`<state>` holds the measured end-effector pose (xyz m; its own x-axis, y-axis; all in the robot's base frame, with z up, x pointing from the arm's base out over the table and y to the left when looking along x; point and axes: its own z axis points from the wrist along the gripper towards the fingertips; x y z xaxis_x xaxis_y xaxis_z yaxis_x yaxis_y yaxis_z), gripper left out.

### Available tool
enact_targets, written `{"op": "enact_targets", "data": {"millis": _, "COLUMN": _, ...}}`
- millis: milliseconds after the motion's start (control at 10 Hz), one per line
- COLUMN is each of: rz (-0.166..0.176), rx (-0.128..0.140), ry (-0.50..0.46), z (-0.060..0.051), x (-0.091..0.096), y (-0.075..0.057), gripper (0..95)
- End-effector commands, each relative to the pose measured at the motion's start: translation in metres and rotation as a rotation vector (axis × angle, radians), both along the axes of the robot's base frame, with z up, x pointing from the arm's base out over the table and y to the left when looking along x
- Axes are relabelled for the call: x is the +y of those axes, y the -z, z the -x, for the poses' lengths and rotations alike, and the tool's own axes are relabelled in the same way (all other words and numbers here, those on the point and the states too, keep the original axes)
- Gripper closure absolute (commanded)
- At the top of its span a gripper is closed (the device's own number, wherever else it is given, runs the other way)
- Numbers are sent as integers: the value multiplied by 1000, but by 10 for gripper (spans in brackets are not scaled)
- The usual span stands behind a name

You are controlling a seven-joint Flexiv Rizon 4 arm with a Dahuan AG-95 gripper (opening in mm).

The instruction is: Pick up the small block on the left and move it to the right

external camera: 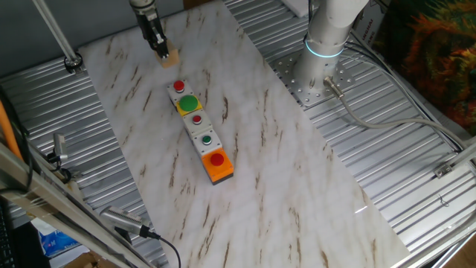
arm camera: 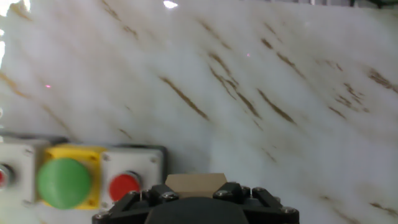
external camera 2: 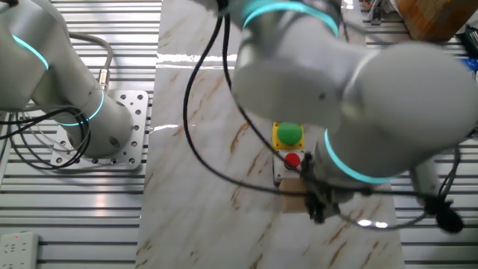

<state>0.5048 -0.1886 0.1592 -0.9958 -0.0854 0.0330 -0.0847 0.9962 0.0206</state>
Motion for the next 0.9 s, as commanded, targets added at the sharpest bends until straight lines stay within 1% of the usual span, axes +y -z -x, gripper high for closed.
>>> {"op": "enact_targets", "data": {"millis": 100, "rz": 7, "rx": 0, "ry": 11, "z": -5, "x": 25, "y": -8, "gripper": 950}}
{"op": "enact_targets", "data": {"millis": 300, "rz": 5, "rx": 0, "ry": 39, "z": -13, "x": 59, "y": -12, "gripper": 950}}
{"op": "enact_targets", "data": {"millis": 400, "rz": 5, "rx": 0, "ry": 60, "z": -18, "x": 82, "y": -13, "gripper": 950}}
{"op": "enact_targets", "data": {"millis": 500, "rz": 18, "rx": 1, "ry": 76, "z": -25, "x": 109, "y": -14, "gripper": 950}}
{"op": "enact_targets", "data": {"millis": 600, "rz": 16, "rx": 2, "ry": 95, "z": -30, "x": 132, "y": -17, "gripper": 950}}
{"op": "enact_targets", "data": {"millis": 700, "rz": 17, "rx": 0, "ry": 107, "z": -33, "x": 156, "y": -20, "gripper": 950}}
{"op": "enact_targets", "data": {"millis": 800, "rz": 16, "rx": -3, "ry": 117, "z": -34, "x": 176, "y": -22, "gripper": 950}}
{"op": "enact_targets", "data": {"millis": 900, "rz": 14, "rx": -8, "ry": 123, "z": -32, "x": 196, "y": -22, "gripper": 950}}
